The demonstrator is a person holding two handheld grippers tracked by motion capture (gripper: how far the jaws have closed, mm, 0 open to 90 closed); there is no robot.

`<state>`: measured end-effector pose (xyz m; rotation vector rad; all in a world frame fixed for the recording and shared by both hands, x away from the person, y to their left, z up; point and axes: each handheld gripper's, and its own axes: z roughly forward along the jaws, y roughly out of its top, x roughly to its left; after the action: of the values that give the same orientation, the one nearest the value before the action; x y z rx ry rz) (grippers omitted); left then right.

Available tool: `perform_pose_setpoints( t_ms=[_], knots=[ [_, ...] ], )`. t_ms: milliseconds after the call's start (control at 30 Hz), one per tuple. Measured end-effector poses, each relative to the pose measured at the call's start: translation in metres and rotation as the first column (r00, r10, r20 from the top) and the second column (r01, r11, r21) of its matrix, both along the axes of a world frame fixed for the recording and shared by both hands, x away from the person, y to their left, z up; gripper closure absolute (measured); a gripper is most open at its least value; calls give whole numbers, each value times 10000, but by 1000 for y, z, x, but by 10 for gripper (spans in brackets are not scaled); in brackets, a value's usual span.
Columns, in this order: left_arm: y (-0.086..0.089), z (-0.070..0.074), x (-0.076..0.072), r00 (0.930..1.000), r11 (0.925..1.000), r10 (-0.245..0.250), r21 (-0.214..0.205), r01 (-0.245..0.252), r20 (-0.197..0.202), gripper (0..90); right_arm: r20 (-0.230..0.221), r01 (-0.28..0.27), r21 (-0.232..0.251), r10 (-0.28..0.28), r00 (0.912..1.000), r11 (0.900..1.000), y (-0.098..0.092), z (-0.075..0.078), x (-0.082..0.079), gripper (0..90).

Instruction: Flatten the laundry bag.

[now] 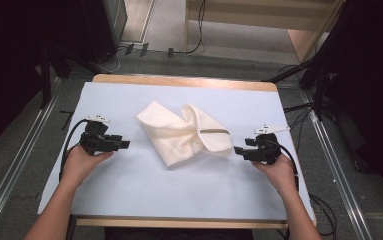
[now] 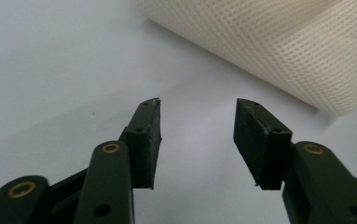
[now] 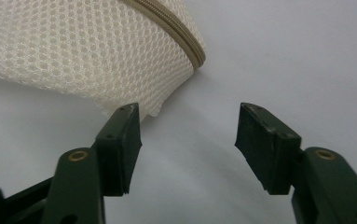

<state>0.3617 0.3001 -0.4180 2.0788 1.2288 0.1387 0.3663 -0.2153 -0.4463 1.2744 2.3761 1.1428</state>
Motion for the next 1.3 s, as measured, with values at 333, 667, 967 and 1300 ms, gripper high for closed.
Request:
perform_pose_setpoints(
  t_ms=[333,667,967,1300],
  knots=[
    [-2,0,-1,9999,9998,-130,-138,129,-56,395,150,231,77,-232,9996,9997,-1,7,-2,474],
    [-3,-1,3,9997,9996,-227,-192,228,89,362,34,273,-48,-272,9996,9996,0,7,-8,476],
    [-4,0,7,9993,9991,-367,-206,369,86,352,-119,286,57,-285,9995,9996,-2,8,-14,481],
    [1,2,14,9994,9988,-321,-366,324,100,345,-260,387,63,-385,9989,9992,-5,10,-22,480]
  ],
)
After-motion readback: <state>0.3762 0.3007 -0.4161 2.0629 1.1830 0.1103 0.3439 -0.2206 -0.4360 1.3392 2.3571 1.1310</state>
